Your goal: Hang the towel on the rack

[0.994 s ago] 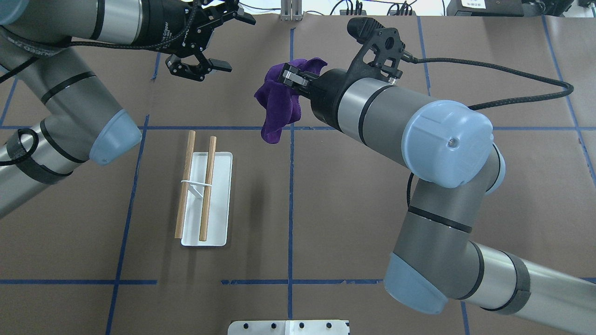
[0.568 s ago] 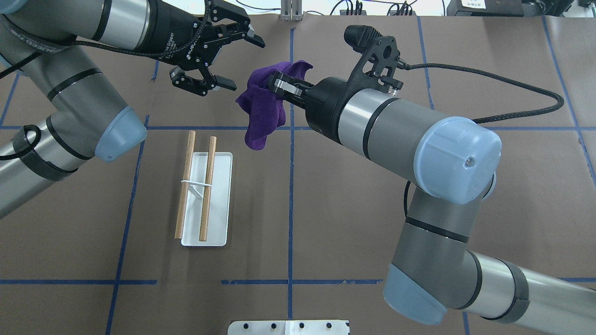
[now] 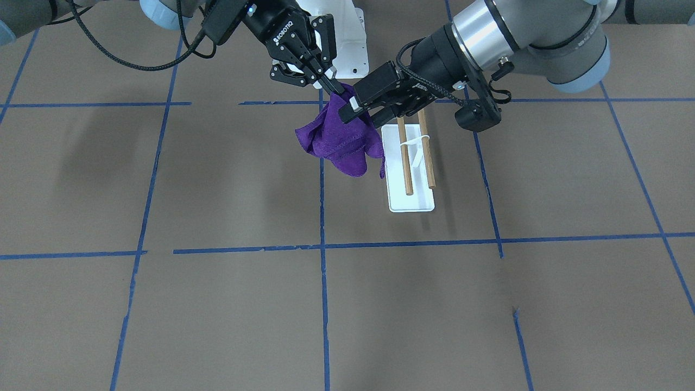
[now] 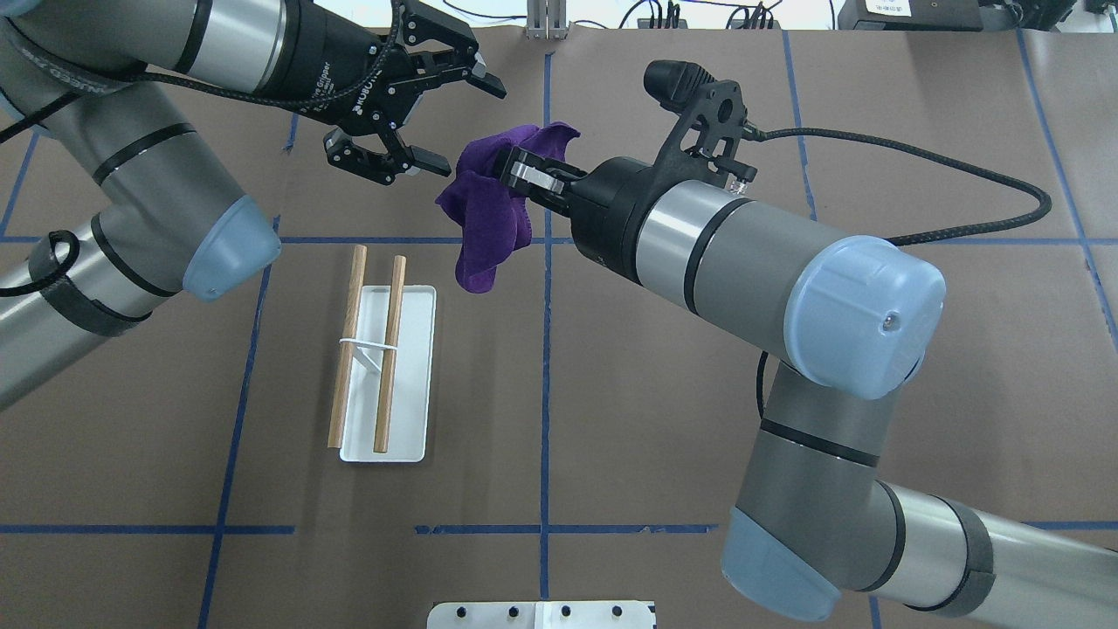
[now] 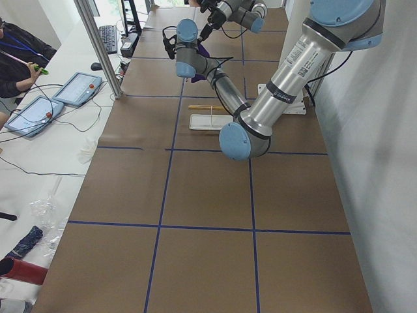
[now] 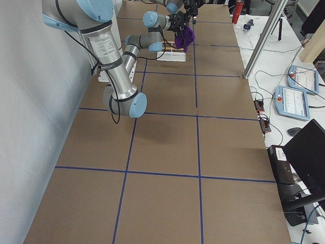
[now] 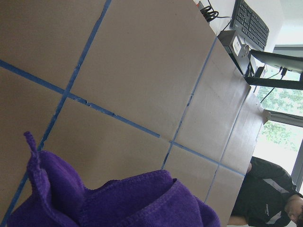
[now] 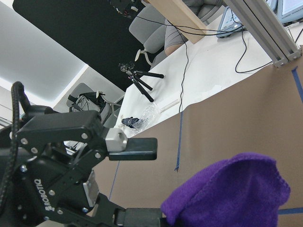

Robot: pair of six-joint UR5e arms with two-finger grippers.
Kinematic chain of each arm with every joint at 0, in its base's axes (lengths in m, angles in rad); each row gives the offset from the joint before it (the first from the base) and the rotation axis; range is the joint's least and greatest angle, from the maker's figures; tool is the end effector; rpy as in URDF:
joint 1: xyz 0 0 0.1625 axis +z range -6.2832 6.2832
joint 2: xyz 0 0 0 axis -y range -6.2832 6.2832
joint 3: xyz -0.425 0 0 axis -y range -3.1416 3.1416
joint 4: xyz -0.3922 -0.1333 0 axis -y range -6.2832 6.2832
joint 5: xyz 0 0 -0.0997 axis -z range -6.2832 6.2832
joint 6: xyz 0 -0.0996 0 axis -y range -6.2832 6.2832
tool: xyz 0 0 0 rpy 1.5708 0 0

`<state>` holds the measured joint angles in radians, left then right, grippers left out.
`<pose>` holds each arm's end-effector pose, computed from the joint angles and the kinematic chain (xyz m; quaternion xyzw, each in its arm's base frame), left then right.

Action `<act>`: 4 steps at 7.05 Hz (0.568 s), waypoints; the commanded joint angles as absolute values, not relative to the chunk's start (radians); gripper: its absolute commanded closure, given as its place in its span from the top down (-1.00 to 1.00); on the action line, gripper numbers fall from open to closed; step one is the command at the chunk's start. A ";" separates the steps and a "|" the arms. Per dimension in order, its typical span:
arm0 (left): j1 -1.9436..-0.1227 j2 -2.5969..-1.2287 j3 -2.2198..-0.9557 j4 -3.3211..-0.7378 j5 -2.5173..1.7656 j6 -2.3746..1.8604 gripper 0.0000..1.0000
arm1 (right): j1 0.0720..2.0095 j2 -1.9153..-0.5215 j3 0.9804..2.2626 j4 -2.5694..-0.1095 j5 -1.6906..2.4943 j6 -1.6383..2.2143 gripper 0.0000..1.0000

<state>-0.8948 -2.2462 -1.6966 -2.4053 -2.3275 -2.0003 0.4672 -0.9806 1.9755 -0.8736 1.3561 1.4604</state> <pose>0.3275 -0.5121 0.1083 -0.0894 0.7180 -0.1781 0.6669 -0.4078 -0.3788 0.0759 0.2801 -0.6933 0.1959 0.6344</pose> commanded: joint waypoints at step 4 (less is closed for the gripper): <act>-0.893 -2.273 -1.677 -2.405 -2.322 -2.012 0.84 | 0.460 -0.982 1.977 -0.873 1.355 1.460 -1.00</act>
